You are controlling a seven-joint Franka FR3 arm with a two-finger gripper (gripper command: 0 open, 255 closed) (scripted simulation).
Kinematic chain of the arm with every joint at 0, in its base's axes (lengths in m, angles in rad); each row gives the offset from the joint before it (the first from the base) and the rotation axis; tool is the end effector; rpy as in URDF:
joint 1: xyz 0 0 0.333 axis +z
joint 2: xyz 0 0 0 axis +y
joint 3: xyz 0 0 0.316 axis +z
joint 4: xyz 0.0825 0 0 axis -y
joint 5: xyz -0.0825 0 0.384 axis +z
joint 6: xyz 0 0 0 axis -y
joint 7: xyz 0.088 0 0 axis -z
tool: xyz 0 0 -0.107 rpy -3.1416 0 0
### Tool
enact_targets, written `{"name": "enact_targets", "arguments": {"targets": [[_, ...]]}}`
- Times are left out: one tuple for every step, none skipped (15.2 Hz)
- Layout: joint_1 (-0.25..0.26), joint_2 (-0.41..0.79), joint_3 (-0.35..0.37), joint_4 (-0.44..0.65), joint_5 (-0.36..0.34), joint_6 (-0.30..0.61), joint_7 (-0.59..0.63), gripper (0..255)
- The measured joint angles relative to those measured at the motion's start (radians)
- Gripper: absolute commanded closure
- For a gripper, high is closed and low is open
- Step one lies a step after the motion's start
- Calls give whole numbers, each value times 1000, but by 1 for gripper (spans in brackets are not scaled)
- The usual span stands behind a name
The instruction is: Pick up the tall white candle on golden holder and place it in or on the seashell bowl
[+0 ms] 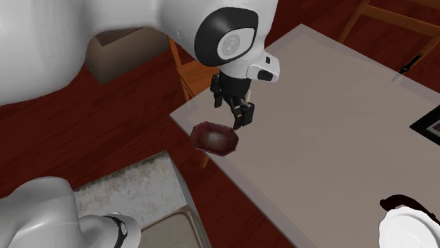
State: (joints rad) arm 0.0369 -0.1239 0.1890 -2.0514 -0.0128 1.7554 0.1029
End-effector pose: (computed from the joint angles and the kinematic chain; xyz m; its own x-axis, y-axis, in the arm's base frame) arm 0.4871 0.1135 0.4784 0.9787 0.1165 -0.1689 0.1270 -0.9905 0.0528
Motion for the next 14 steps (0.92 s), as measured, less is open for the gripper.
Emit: {"name": "enact_targets", "arguments": {"targets": [[7,38,9,31,1,8,16,0],[10,72,15,62,-1,12,25,0],[14,102,19,91,-2,14,32,0],[18,125,23,115,-1,15,39,0],[23,169,29,161,-5,14,50,0],[27,213,31,198,-10,23,57,0],[33,256,35,243,-15,21,66,0],[40,299,38,291,-20,17,75,0],[47,336,42,332,-24,14,85,0],[54,370,45,364,-27,18,92,0],[61,409,46,407,-32,16,99,0],[70,454,48,464,-38,5,107,0],[79,495,50,517,-43,-5,115,0],[87,534,50,567,-47,-14,119,0]]}}
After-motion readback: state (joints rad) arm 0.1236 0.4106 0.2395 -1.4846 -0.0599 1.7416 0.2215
